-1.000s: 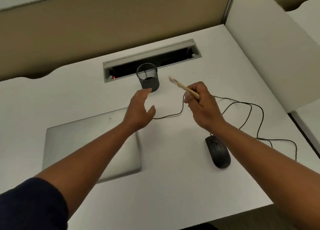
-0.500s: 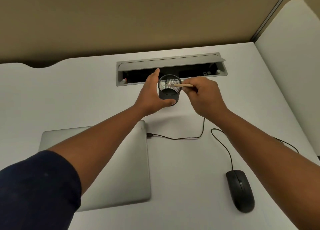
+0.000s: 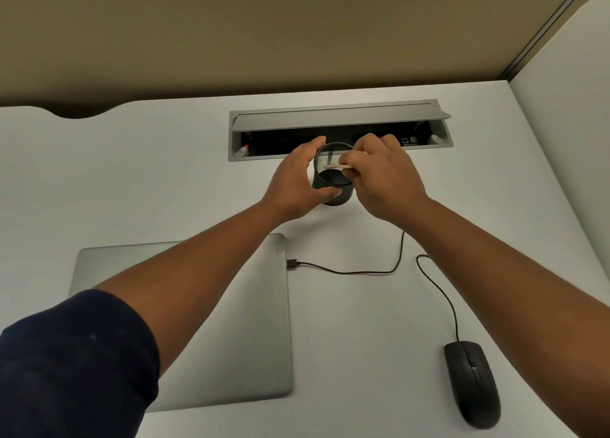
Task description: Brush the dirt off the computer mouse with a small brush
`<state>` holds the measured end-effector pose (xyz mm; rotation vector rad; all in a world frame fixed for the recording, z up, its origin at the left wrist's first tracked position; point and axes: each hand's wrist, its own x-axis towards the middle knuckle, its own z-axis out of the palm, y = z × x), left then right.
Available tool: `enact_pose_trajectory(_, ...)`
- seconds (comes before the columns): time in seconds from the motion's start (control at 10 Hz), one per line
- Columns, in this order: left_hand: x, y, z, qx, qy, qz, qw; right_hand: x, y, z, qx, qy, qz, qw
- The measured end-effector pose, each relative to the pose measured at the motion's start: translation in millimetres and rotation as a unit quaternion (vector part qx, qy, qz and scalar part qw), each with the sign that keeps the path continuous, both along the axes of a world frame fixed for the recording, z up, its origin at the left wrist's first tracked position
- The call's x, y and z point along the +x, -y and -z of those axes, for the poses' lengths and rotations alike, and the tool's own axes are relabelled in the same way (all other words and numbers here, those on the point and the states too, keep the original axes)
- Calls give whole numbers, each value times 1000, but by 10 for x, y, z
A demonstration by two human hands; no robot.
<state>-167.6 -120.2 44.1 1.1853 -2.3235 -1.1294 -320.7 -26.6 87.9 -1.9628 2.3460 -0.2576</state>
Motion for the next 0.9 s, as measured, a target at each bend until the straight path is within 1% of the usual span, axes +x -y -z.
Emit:
enact_pose_trajectory(0.1,7,15,-11,-1,-1,2,1000,29,39,22,55,-17,7,998)
enact_pose_trajectory(0.3,6,22,2,-8,-3,6,1000,50,28,44,124,-1,7,992)
enact_pose_trajectory(0.5,12,-5,-24,-7,-2,2,1000,68,-3,15,148,32,9,988)
enact_pose_trajectory(0.7,25,-26,-14,-6,10,4,1000,111,-48,25,154,43,14,987)
enact_pose_trajectory(0.9,79,-18,-38,-1,16,23,1000,128,-119,40,107,78,31,991)
